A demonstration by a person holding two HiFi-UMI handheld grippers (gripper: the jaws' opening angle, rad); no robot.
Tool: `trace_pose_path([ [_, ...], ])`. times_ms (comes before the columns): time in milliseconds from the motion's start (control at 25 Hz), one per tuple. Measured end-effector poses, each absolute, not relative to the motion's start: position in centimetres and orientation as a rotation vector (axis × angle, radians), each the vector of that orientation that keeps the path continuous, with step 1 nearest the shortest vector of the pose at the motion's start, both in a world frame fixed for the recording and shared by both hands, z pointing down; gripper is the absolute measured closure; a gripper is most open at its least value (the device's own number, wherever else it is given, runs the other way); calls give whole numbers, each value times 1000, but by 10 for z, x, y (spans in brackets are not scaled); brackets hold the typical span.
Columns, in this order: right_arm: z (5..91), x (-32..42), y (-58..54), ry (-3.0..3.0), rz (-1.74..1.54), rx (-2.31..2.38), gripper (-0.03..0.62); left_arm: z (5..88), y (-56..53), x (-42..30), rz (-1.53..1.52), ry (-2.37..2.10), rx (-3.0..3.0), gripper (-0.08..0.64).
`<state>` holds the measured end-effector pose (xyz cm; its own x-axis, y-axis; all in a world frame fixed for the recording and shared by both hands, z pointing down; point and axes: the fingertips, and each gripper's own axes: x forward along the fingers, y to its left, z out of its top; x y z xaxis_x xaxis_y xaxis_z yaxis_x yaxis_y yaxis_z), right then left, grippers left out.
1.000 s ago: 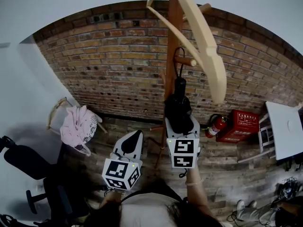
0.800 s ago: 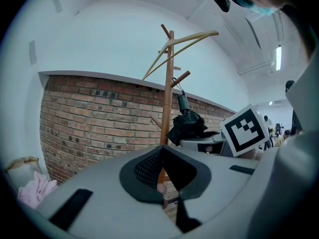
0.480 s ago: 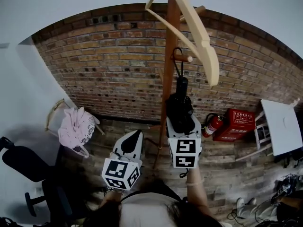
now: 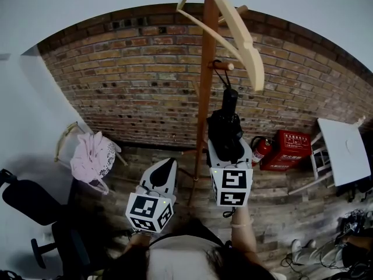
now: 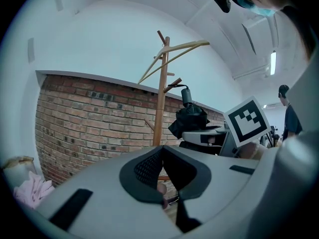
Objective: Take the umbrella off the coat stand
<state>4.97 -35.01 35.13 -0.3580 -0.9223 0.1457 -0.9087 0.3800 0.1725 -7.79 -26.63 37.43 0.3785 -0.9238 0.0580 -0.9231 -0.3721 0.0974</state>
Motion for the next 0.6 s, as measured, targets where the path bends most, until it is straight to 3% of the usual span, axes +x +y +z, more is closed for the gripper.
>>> trace_pose_path([
  [600, 324, 55, -320, -2411, -145, 1695, 308, 364, -242, -83, -40, -1661, 2534, 551],
])
